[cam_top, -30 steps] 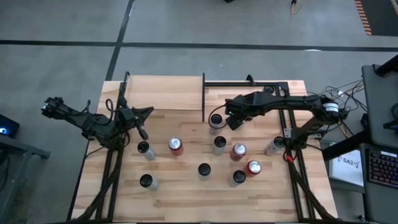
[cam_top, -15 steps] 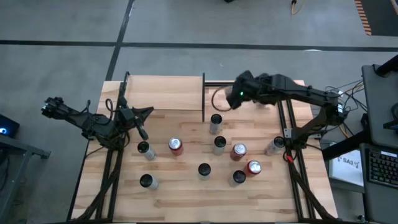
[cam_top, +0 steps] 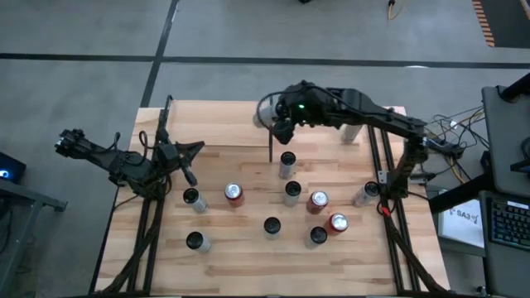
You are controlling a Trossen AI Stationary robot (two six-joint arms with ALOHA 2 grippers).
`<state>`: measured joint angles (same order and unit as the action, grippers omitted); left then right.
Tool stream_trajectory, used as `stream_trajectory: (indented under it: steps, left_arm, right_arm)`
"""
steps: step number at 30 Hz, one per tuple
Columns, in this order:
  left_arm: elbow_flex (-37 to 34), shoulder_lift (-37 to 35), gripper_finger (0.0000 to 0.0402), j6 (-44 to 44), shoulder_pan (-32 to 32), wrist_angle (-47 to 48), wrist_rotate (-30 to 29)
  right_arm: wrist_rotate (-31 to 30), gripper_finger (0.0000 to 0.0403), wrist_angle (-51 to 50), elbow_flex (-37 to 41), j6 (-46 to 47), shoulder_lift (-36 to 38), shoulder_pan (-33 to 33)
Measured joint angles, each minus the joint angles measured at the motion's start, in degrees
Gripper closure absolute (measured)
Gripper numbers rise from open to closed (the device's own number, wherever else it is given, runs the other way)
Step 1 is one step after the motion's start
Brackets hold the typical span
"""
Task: Place canned beverage on shelf
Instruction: Put the top right white yellow soda can on the shelf
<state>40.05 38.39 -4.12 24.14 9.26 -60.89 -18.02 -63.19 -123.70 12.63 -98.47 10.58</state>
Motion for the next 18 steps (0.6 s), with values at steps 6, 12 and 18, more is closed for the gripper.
stream_trajectory:
  steps: [6, 12, 18]
  left_arm:
    - [0.0, 0.0, 0.0402, 0.1, 0.0, 0.0, 0.0]
    - [0.0, 0.0, 0.0402, 0.2, 0.0, 0.0, 0.0]
    - [0.0, 0.0, 0.0402, 0.2, 0.0, -0.1, 0.0]
  right_arm:
    - [1.3, 0.0160, -7.6, -10.7, -3.0, -7.4, -0.1]
    - [1.7, 0.0160, -7.4, -10.6, -4.6, -9.1, 0.2]
    - [1.8, 0.0160, -6.9, -10.8, -5.9, -9.1, 0.6]
